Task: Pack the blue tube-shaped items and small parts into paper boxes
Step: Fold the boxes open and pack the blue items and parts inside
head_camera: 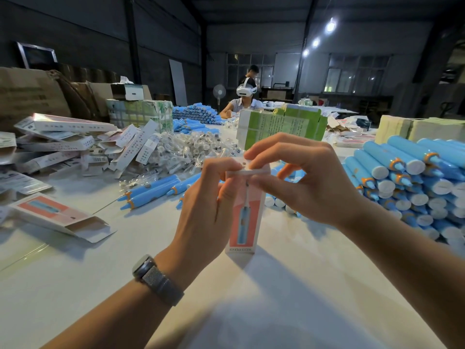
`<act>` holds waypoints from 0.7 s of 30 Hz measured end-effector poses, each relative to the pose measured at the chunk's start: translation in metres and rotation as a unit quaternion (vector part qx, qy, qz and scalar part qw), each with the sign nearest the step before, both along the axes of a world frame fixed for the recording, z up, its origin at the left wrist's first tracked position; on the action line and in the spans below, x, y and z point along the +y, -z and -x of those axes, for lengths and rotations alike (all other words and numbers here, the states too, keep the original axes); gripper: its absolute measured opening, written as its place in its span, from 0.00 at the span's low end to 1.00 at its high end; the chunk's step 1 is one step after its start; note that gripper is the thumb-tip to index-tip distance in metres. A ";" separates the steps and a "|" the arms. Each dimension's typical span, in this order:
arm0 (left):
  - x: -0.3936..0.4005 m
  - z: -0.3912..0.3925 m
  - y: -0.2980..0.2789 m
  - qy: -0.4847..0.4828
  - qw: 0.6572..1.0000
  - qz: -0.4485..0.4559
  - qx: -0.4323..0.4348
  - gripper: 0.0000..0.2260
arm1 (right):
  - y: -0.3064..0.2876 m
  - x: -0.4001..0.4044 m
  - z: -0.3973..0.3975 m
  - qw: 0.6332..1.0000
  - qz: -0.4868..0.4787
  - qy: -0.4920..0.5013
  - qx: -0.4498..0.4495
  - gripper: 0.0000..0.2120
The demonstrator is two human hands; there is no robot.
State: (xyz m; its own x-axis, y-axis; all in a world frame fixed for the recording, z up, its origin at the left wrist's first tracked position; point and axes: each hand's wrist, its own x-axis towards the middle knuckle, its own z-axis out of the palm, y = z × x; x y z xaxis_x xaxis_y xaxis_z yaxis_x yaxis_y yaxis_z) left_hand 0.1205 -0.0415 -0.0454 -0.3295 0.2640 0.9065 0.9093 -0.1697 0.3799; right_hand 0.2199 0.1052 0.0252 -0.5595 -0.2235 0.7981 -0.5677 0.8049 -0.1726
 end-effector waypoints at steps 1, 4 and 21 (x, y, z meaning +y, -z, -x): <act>0.001 0.000 0.000 -0.002 1.000 0.000 -0.002 0.05 | 0.001 0.000 0.001 1.000 -0.002 0.004 0.012 0.05; 0.000 0.000 0.000 0.004 1.000 0.001 -0.029 0.06 | 0.008 0.001 0.005 0.999 0.023 0.025 0.029 0.04; 0.001 0.009 0.016 -0.005 0.999 0.003 -0.036 0.21 | 0.043 -0.005 0.020 0.982 0.097 0.155 -0.034 0.45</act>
State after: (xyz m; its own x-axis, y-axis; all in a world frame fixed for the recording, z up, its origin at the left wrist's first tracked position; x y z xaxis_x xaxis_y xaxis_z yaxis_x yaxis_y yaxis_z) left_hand 0.1117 -0.0401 -0.0612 -0.3954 0.2662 0.8791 0.8815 -0.1589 0.4446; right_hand 0.1997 0.0998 -0.0182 -0.6300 0.1195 0.7673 -0.2816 0.8857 -0.3691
